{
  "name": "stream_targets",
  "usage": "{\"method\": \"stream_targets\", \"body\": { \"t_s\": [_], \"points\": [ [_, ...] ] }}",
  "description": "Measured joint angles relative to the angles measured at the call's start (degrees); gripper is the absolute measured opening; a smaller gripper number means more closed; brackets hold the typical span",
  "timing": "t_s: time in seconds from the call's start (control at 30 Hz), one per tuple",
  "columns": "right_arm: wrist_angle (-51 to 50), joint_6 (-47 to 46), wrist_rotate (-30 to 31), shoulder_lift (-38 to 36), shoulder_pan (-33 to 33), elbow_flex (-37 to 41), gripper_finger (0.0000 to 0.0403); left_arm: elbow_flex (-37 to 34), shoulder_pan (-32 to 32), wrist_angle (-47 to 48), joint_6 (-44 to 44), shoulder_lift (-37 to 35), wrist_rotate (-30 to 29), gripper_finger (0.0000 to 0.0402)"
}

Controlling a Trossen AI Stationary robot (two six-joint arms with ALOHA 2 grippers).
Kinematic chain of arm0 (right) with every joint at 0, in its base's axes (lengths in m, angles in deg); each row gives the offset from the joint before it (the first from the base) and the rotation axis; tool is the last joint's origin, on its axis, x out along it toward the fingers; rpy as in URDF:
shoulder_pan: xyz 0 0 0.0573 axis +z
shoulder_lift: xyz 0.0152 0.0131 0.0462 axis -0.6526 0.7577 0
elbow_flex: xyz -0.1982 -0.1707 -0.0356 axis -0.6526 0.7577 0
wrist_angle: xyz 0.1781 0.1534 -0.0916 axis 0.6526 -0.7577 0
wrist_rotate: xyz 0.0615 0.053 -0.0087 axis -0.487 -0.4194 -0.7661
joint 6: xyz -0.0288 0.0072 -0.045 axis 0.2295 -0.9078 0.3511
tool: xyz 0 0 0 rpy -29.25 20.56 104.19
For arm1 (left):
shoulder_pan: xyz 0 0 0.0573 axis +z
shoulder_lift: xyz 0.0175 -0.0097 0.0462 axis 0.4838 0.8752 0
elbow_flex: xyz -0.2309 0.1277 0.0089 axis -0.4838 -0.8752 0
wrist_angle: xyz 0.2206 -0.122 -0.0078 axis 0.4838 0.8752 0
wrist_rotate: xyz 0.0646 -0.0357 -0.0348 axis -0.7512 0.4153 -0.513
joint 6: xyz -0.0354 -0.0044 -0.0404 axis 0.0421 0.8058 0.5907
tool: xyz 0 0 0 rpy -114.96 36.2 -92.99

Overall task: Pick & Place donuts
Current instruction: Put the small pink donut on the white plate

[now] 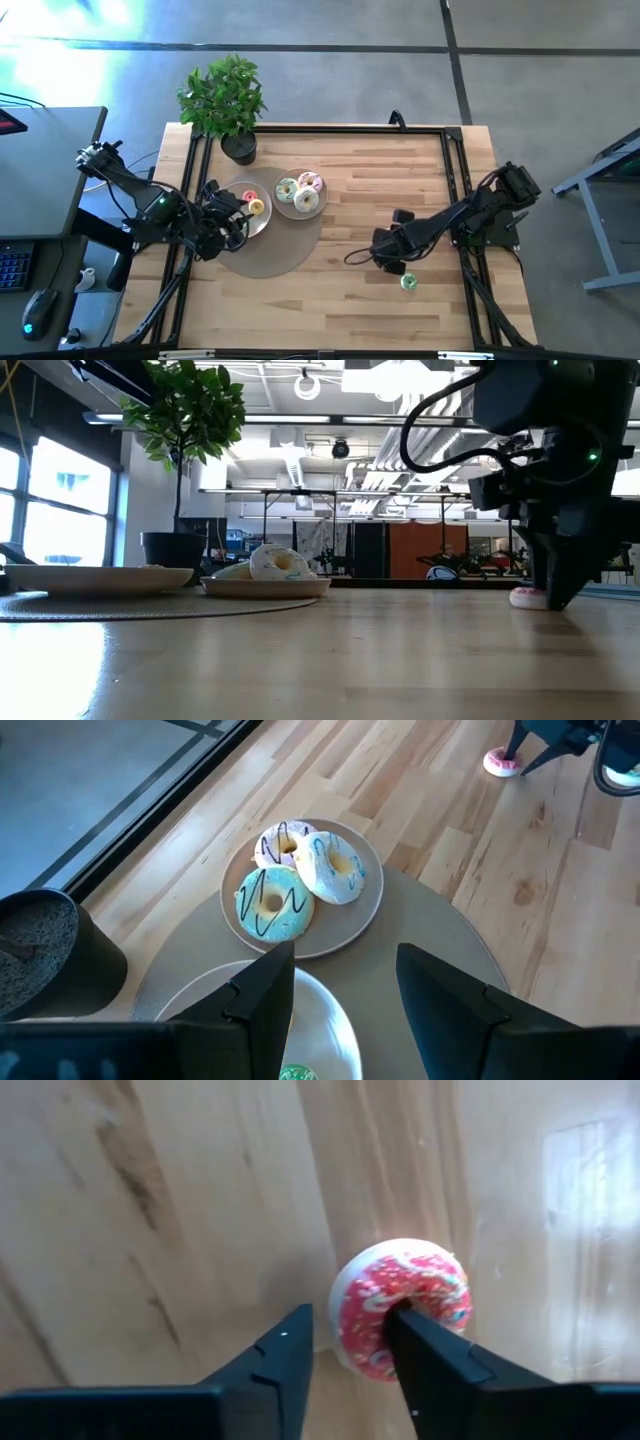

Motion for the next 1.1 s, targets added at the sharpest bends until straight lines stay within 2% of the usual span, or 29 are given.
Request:
{"method": "stream_targets", "body": {
  "t_s": [0.23, 0.4, 0.5, 0.57, 0.67, 0.77, 0.83, 0.93, 1.1],
  "points": [
    [-1.28, 1.02, 2.25, 0.02, 0.0, -1.1, 0.0017, 0.0, 0.0, -0.32, -0.02, 0.0, 0.01, 0.0174],
    [-2.22, 0.67, 2.7, 0.07, 0.0, -4.41, 0.0021, 0.0, 0.0, -0.31, -0.35, 0.0, 0.02, 0.0174],
    [2.37, 3.81, 3.78, 0.07, 0.0, -8.06, 0.0012, 0.0, 0.0, -0.28, -0.84, -0.02, 0.04, 0.0174],
    [8.97, 8.0, 6.63, 0.07, 0.0, -9.94, 0.0007, 0.0, 0.0, -0.28, -0.96, -0.02, 0.04, 0.0174],
    [28.33, 17.96, 11.58, 0.82, -0.54, -10.73, 0.0013, 0.0, 0.0, -0.29, -1.97, -0.02, 0.04, 0.0174],
    [50.77, 29.95, 8.47, 4.42, -2.11, -11.1, 0.0015, 0.0, 0.0, -0.28, -2.99, -0.04, -0.07, 0.0174],
    [57.6, 36.03, 6.35, 8.29, -3.45, -13.55, 0.0009, 0.0, 0.0, -0.3, -3.1, -0.04, -0.48, 0.0174],
    [55.18, 41.05, 5.04, 15.2, -6.06, -21.97, 0.0006, 0.0, 0.0, -0.27, -3.69, -0.71, -1.45, 0.0174],
    [42.65, 46.16, 3.58, 27.9, -10.42, -41.33, 0.0013, 0.0, 0.0, -0.28, -4.02, -2.38, -2.34, 0.0174]
  ]
}}
